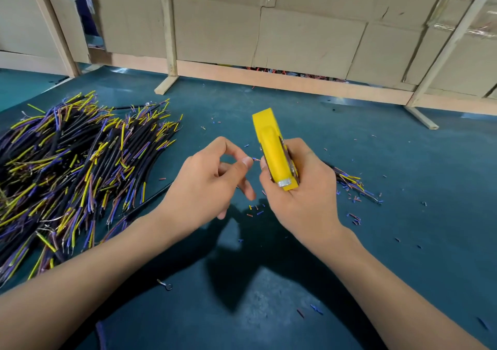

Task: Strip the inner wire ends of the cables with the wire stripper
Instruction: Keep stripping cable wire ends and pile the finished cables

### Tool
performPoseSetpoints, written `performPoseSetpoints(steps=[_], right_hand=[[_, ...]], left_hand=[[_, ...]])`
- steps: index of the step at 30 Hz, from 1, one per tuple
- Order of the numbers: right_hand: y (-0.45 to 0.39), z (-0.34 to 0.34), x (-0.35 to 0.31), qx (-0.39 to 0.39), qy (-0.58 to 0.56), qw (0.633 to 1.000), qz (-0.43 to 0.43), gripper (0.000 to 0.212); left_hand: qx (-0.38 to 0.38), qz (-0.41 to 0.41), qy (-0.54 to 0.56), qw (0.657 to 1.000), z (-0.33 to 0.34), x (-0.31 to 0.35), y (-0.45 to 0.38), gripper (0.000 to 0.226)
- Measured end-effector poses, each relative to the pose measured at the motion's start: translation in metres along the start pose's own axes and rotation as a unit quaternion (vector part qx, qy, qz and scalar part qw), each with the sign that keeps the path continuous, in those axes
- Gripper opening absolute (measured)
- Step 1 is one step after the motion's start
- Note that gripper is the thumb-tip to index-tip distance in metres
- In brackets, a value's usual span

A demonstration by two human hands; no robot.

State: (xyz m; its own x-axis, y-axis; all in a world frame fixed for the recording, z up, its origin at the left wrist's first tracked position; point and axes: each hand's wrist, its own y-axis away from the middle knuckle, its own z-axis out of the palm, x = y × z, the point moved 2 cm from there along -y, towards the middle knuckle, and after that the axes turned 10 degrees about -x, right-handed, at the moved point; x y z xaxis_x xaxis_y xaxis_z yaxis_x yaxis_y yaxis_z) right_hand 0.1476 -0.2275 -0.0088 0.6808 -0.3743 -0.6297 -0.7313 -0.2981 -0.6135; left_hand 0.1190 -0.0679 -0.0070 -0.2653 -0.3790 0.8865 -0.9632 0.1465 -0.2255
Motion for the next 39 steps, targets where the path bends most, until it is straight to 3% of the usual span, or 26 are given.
performPoseSetpoints(steps=[3,8,11,15,17,19,23,27,32,35,39], right_hand=[[0.001,0.003,0.001,0.032,-0.071,0.996,0.047,0.01],[-0.013,-0.018,0.011,0.105,-0.258,0.951,0.133,0.02],[-0.019,-0.032,0.023,0.077,-0.307,0.936,0.154,0.033],[-0.014,-0.018,0.024,-0.007,-0.409,0.889,0.205,0.009],[-0.011,-0.008,0.02,-0.049,-0.455,0.863,0.217,0.009],[-0.008,-0.002,0.016,-0.07,-0.453,0.866,0.199,0.01],[-0.006,0.002,0.012,-0.062,-0.388,0.906,0.155,0.012],[-0.005,-0.001,0.014,-0.05,-0.319,0.934,0.155,0.016],[-0.006,-0.001,0.009,-0.048,-0.294,0.941,0.159,0.014],[-0.008,-0.004,0.01,-0.071,-0.318,0.93,0.172,0.015],[-0.009,-0.004,0.006,-0.122,-0.421,0.864,0.248,0.005]], left_hand=[[-0.003,0.018,-0.053,0.998,0.002,0.002,0.002,0.01],[-0.003,0.039,-0.183,0.982,-0.014,-0.003,0.004,0.007],[0.016,0.045,-0.159,0.986,-0.02,-0.006,0.002,0.007],[0.089,0.093,-0.116,0.985,-0.015,0.0,0.001,0.008],[0.083,0.1,-0.066,0.989,-0.014,0.001,0.0,0.008],[0.057,0.095,-0.032,0.993,-0.012,0.001,0.0,0.007],[0.009,0.077,-0.001,0.997,-0.005,0.0,0.0,0.007],[0.014,0.067,0.002,0.998,-0.002,-0.004,-0.001,0.008],[0.039,0.085,-0.007,0.996,-0.004,-0.006,-0.002,0.012],[0.066,0.104,-0.033,0.992,-0.005,-0.008,-0.003,0.009],[0.113,0.147,-0.122,0.975,-0.013,-0.005,-0.001,0.005]])
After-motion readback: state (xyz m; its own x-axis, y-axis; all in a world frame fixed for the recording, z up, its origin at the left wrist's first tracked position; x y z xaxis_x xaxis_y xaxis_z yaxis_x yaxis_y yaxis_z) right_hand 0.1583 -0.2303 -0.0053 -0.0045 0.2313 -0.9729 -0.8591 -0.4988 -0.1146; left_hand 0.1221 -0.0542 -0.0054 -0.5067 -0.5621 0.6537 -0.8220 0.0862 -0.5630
